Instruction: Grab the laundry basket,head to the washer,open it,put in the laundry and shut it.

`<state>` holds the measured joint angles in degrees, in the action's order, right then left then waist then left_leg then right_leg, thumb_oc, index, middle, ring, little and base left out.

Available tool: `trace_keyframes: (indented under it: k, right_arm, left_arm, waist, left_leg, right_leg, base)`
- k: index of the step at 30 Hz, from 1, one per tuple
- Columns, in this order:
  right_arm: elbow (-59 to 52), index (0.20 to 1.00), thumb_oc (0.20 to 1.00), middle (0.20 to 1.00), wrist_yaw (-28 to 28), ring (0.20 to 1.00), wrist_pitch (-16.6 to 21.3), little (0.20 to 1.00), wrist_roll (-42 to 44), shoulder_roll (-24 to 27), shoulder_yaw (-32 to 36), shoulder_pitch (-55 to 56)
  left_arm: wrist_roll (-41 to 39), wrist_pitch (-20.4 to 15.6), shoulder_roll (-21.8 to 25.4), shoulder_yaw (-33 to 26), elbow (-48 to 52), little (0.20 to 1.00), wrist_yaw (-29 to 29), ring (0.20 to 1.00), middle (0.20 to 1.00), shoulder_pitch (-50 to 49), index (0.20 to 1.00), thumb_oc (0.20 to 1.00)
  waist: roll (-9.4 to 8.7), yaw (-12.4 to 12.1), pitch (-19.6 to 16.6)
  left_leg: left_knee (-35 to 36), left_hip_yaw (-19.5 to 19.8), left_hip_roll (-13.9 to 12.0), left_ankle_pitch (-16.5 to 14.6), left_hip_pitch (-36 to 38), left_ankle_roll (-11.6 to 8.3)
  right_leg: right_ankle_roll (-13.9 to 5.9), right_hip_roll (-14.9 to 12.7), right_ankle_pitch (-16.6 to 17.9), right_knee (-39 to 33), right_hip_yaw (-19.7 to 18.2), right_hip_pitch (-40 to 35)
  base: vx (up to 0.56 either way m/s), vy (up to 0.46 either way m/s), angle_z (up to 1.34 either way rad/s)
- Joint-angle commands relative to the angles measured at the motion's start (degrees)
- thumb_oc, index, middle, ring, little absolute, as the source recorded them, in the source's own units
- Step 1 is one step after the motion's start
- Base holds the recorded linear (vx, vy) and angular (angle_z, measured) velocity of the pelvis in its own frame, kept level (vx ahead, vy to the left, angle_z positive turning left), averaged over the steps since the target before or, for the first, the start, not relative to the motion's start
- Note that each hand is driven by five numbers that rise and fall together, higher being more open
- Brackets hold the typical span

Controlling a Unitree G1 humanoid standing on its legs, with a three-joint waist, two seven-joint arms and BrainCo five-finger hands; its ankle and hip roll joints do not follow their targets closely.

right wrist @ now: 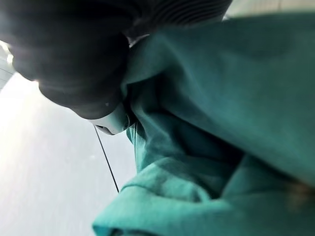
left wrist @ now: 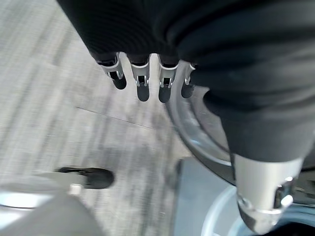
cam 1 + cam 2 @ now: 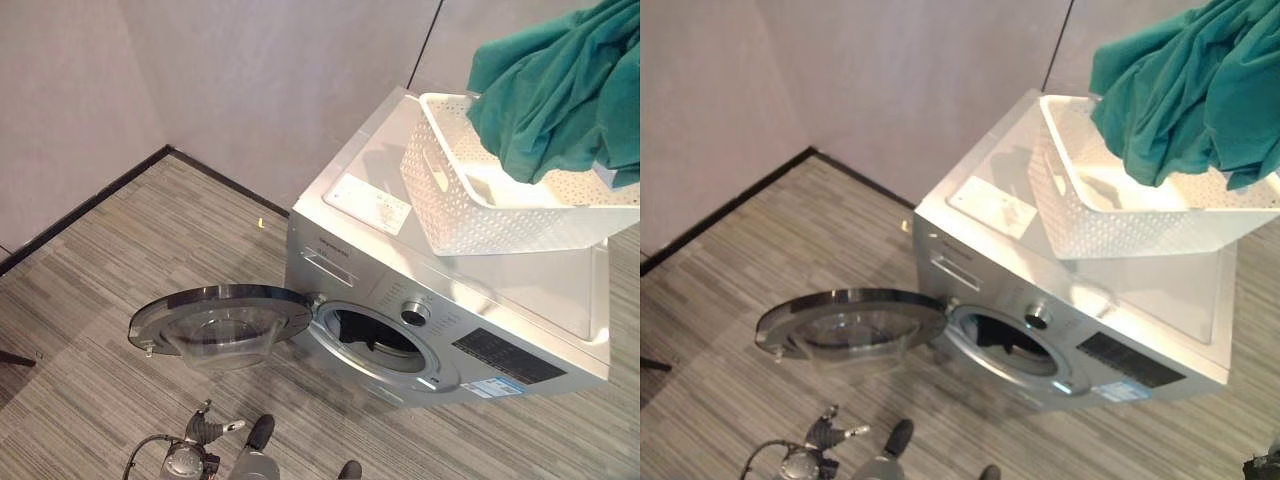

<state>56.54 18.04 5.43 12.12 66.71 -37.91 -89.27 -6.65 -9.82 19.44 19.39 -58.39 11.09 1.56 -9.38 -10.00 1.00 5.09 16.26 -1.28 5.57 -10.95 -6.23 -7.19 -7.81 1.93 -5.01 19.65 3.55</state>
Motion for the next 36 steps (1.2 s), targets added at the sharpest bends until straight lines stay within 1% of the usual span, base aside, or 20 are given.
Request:
trace_keyframes:
  k: [1,5,9,10,11,12,14,15,16,17,19,21,25,29,30,31,32,33,34,36]
  right_arm:
    - [-1.0,0.200,0.200,0.200,3.9,0.200,3.1,0.200,-1.3,4.8,-5.0,-10.3]
    - [-0.3,0.200,0.200,0.200,3.2,0.200,3.3,0.200,-0.4,3.5,-6.4,-11.8]
    - [1.3,0.200,0.200,0.200,1.7,0.200,3.3,0.200,0.5,3.3,-8.9,-12.9]
    - [1.4,0.200,0.200,0.200,1.7,0.200,3.3,0.200,0.5,3.2,-8.9,-13.0]
    - [1.7,0.200,0.200,0.200,1.6,0.200,3.2,0.200,0.3,3.4,-9.7,-13.4]
    - [3.0,0.200,0.200,0.200,1.0,0.200,2.6,0.200,0.5,3.7,-10.5,-13.7]
    - [4.1,0.200,0.200,0.200,0.2,0.200,2.0,0.200,0.6,3.6,-11.0,-14.0]
    - [4.2,0.200,0.200,0.200,0.2,0.200,2.0,0.200,0.6,3.5,-11.0,-14.1]
    - [7.4,0.200,0.200,0.200,-1.9,0.200,0.8,0.200,0.7,2.4,-11.8,-15.3]
    - [9.0,0.200,0.200,0.200,-3.4,0.200,-0.1,0.200,0.4,1.3,-12.3,-15.4]
    - [9.6,0.200,0.200,0.200,-3.8,0.200,-0.2,0.200,0.3,0.5,-12.5,-15.5]
    - [9.9,0.200,0.200,0.200,-4.8,0.200,-0.3,0.200,0.7,-1.5,-12.6,-15.3]
    - [9.7,0.200,0.200,0.200,-5.4,0.200,-0.6,0.200,1.7,-3.9,-12.0,-15.2]
    - [9.2,0.200,0.200,0.200,-5.8,0.200,-1.2,0.200,2.7,-10.1,-10.9,-14.5]
    - [9.2,0.200,0.200,0.200,-5.8,0.200,-1.2,0.200,2.7,-9.7,-10.9,-14.6]
    - [9.5,0.200,0.200,0.200,-5.7,0.200,-1.5,0.200,3.1,-13.7,-10.3,-14.4]
    - [9.6,0.200,0.200,0.200,-5.7,0.200,-1.5,0.200,3.1,-13.5,-10.3,-14.5]
    - [9.9,0.200,0.200,0.200,-5.5,0.200,-1.6,0.200,3.4,-16.3,-10.3,-14.5]
    - [10.0,0.200,0.200,0.200,-5.5,0.200,-1.6,0.200,3.4,-16.1,-10.3,-14.7]
    - [11.5,0.200,0.200,0.200,-5.2,0.200,-2.0,0.200,3.8,-20.8,-11.0,-15.0]
  left_arm:
    - [0.5,-2.6,2.3,0.0,0.4,1.000,1.3,1.000,1.000,1.3,1.000,1.000]
    - [1.3,-3.5,3.2,2.2,5.5,1.000,1.0,1.000,1.000,1.8,1.000,1.000]
    - [8.2,-4.6,10.1,2.9,25.0,1.000,3.1,1.000,1.000,2.4,1.000,1.000]
    - [8.2,-4.5,10.1,2.9,25.0,1.000,3.1,1.000,1.000,2.4,1.000,1.000]
    - [10.5,-4.3,12.9,1.8,31.9,1.000,3.2,1.000,1.000,2.2,1.000,1.000]
    - [12.6,-3.9,17.7,-1.2,44.3,1.000,1.4,1.000,1.000,1.7,1.000,1.000]
    - [12.8,-3.1,20.4,-3.4,50.8,1.000,-0.8,1.000,1.000,0.8,1.000,1.000]
    - [12.7,-2.9,20.4,-3.6,51.1,1.000,-0.9,1.000,1.000,0.6,1.000,1.000]
    - [13.0,-2.1,24.6,-7.7,62.1,1.000,-5.9,1.000,1.000,-2.1,1.000,1.000]
    - [9.7,-1.9,25.6,-13.0,70.2,1.000,-8.3,1.000,1.000,-4.7,1.000,1.000]
    - [8.1,-2.0,26.0,-15.5,73.8,1.000,-9.1,1.000,1.000,-5.7,1.000,1.000]
    - [4.9,-3.4,27.4,-17.6,78.2,1.000,-8.7,1.000,1.000,-2.0,1.000,1.000]
    - [2.3,-3.7,28.4,-13.8,76.4,1.000,-7.9,1.000,1.000,7.9,1.000,1.000]
    - [-0.5,-3.1,24.2,-2.3,68.0,1.000,-4.7,1.000,1.000,27.4,1.000,1.000]
    - [-0.5,-3.5,24.0,-1.3,67.0,1.000,-4.4,1.000,1.000,28.6,1.000,1.000]
    - [-2.3,-2.9,20.9,3.9,61.6,1.000,-3.1,1.000,1.000,36.6,1.000,1.000]
    - [-2.3,-3.1,20.8,4.4,60.9,1.000,-2.9,1.000,1.000,37.3,1.000,1.000]
    - [-3.3,-2.9,19.1,7.9,56.7,1.000,-1.3,1.000,1.000,43.7,1.000,1.000]
    - [-3.4,-3.2,18.9,8.5,55.9,1.000,-1.1,1.000,1.000,44.5,1.000,1.000]
    - [-8.2,-2.9,14.2,13.4,48.6,1.000,0.5,1.000,1.000,52.7,1.000,1.000]
  waist:
    - [-3.29,0.9,-2.1]
    - [-3.25,1.4,-2.4]
    - [-3.03,1.5,-2.5]
    - [-3.04,1.5,-2.5]
    - [-2.92,1.5,-2.5]
    - [-2.55,1.0,-2.4]
    - [-2.34,0.8,-2.5]
    - [-2.36,1.0,-2.5]
    - [-2.10,0.1,-2.7]
    - [-1.75,-0.6,-2.8]
    - [-1.74,-0.2,-3.1]
    - [-1.49,-0.1,-3.7]
    - [-1.20,0.8,-4.4]
    - [-0.47,3.5,-5.6]
    - [-0.63,3.2,-5.5]
    - [-0.16,4.6,-5.8]
    - [-0.25,4.4,-5.7]
    - [0.05,5.3,-6.0]
    - [-0.07,5.0,-5.8]
    - [0.33,5.9,-5.9]
  left_leg:
    - [-0.1,-0.4,0.6,-6.3,2.3,3.31]
    - [-0.1,-0.9,0.5,-6.7,3.2,3.50]
    - [-0.1,-1.3,0.4,-6.8,3.7,3.61]
    - [-0.1,-1.3,0.4,-6.8,3.6,3.63]
    - [-0.1,-1.3,0.4,-6.8,3.5,3.61]
    - [-0.1,-1.2,0.3,-6.8,3.5,3.67]
    - [-0.1,-1.1,0.3,-6.7,3.4,3.73]
    - [-0.1,-1.1,0.4,-6.7,3.3,3.76]
    - [-0.1,-1.0,0.3,-6.8,3.4,3.83]
    - [-0.1,-0.9,0.1,-7.2,3.8,3.72]
    - [-0.1,-0.7,0.3,-6.8,3.6,3.77]
    - [-0.1,-1.0,0.0,-7.4,4.4,3.41]
    - [-0.1,-1.4,-0.1,-7.1,4.6,3.17]
    - [-0.1,-2.4,-0.3,-7.1,4.9,2.71]
    - [-0.1,-2.3,-0.3,-7.1,4.8,2.72]
    - [-0.1,-2.8,-0.5,-7.1,4.9,2.68]
    - [-0.1,-2.8,-0.6,-7.1,4.9,2.67]
    - [-0.1,-3.1,-0.7,-7.1,5.0,2.66]
    - [-0.1,-3.1,-0.7,-7.1,5.0,2.65]
    - [-0.1,-3.5,-0.9,-6.9,5.0,2.60]
  right_leg:
    - [-2.08,-1.9,-1.9,0.0,-0.7,-2.6]
    - [-2.05,-1.9,-1.8,0.0,-1.3,-2.9]
    - [-2.12,-1.9,-1.6,0.0,-1.8,-3.1]
    - [-2.15,-2.0,-1.6,0.0,-1.7,-3.1]
    - [-2.16,-2.0,-1.6,0.0,-1.6,-3.1]
    - [-2.17,-1.9,-1.6,0.0,-1.6,-3.1]
    - [-2.18,-1.8,-1.5,0.0,-1.5,-3.1]
    - [-2.21,-1.9,-1.5,0.0,-1.5,-3.0]
    - [-2.18,-1.8,-1.6,0.0,-1.4,-3.2]
    - [-2.14,-1.6,-1.9,0.0,-1.2,-3.6]
    - [-2.18,-1.8,-1.7,0.0,-1.0,-3.5]
    - [-2.00,-1.5,-2.2,0.0,-1.1,-4.1]
    - [-1.88,-1.5,-2.0,0.0,-1.3,-4.4]
    - [-1.62,-1.3,-2.1,0.0,-2.1,-4.3]
    - [-1.63,-1.3,-2.1,0.0,-2.0,-4.2]
    - [-1.58,-1.3,-1.9,0.0,-2.6,-3.9]
    - [-1.57,-1.2,-1.9,0.0,-2.6,-3.9]
    - [-1.56,-1.2,-1.8,0.0,-3.1,-3.7]
    - [-1.55,-1.2,-1.8,0.0,-3.1,-3.7]
    - [-1.56,-1.1,-1.6,0.0,-3.7,-3.5]
  base:
    - [0.00,0.000,0.00]
    - [-0.01,0.010,-0.04]
    - [-0.01,0.002,-0.07]
    - [-0.03,0.000,-0.07]
    - [-0.02,-0.012,-0.07]
    - [-0.02,-0.012,-0.08]
    - [-0.01,-0.008,-0.04]
    - [0.00,0.000,0.00]
    - [0.00,0.000,0.00]
    - [0.00,0.000,0.00]
    - [-0.01,0.002,0.02]
    - [0.01,-0.007,0.11]
    - [-0.01,0.012,0.04]
    - [-0.01,0.006,-0.02]
    - [-0.04,0.027,-0.09]
    - [-0.02,0.010,-0.10]
    - [-0.03,0.016,-0.13]
    - [-0.01,0.005,-0.12]
    - [-0.02,0.006,-0.20]
    - [-0.02,-0.001,-0.22]
